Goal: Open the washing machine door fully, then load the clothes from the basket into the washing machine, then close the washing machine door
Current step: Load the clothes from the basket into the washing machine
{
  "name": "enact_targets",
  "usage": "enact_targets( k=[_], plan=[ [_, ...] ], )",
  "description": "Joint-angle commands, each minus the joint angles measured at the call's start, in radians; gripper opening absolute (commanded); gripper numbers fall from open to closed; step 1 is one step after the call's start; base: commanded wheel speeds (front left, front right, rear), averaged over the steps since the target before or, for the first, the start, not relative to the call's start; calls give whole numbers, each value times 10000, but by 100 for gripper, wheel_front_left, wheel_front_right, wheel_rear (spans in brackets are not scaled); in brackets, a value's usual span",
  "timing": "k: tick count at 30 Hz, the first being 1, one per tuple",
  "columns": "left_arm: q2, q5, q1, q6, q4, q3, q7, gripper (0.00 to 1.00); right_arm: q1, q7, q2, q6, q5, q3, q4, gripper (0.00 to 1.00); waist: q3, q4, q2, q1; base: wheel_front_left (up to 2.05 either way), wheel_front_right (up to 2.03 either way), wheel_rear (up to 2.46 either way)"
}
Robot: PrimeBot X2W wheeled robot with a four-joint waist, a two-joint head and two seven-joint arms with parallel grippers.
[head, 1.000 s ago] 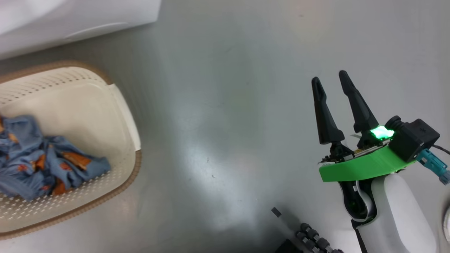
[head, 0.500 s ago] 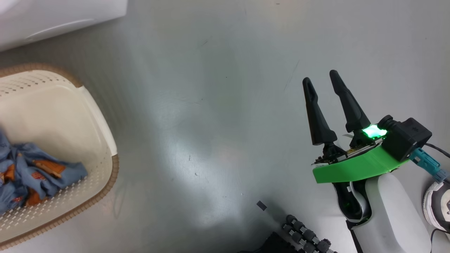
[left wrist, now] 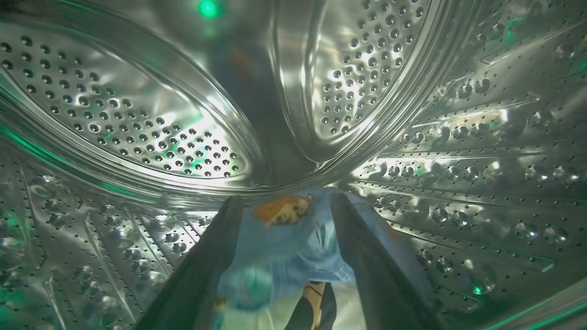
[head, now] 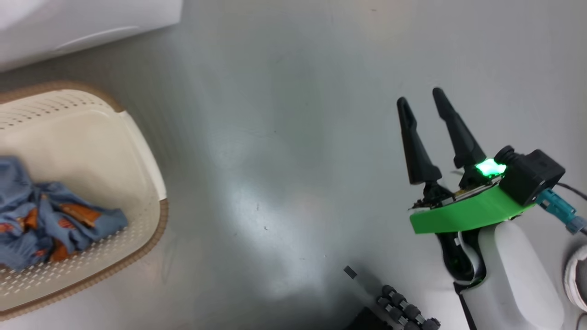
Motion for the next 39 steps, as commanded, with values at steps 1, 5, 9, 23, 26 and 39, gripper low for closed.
enact_targets(
  k=[1, 5, 9, 23, 26, 39],
  plan=[
    [315, -125, 129, -15, -131, -18, -121, 100, 126, -48, -18, 16, -101, 63, -187, 100, -187, 201, -1, 0, 0, 0, 0],
    [102, -494, 591, -15, -89, -201, -246, 100, 104, -48, -18, 16, -340, -74, -135, 100, -491, 539, -1, 0, 0, 0, 0],
    [-132, -837, 1101, -15, -222, -503, -318, 100, 84, -48, -18, 16, -528, -189, -75, 100, -819, 879, -1, 0, 0, 0, 0],
    [-607, -2207, 3764, -15, -1720, -1247, -385, 100, 298, -48, -18, 16, -1185, -531, 243, 100, -2275, 1989, -1, 0, 0, 0, 0],
    [-769, -2264, 4495, -15, -2129, -1076, -386, 100, 385, -48, -18, 16, -1369, -593, 377, 100, -2641, 2275, -1, 0, 0, 0, 0],
    [-1726, -1700, 8480, 395, -4519, 142, -388, 100, 1029, -48, -18, 16, -1706, -898, 966, 100, -4769, 3416, -1, 0, 0, 0, 0]
  ],
)
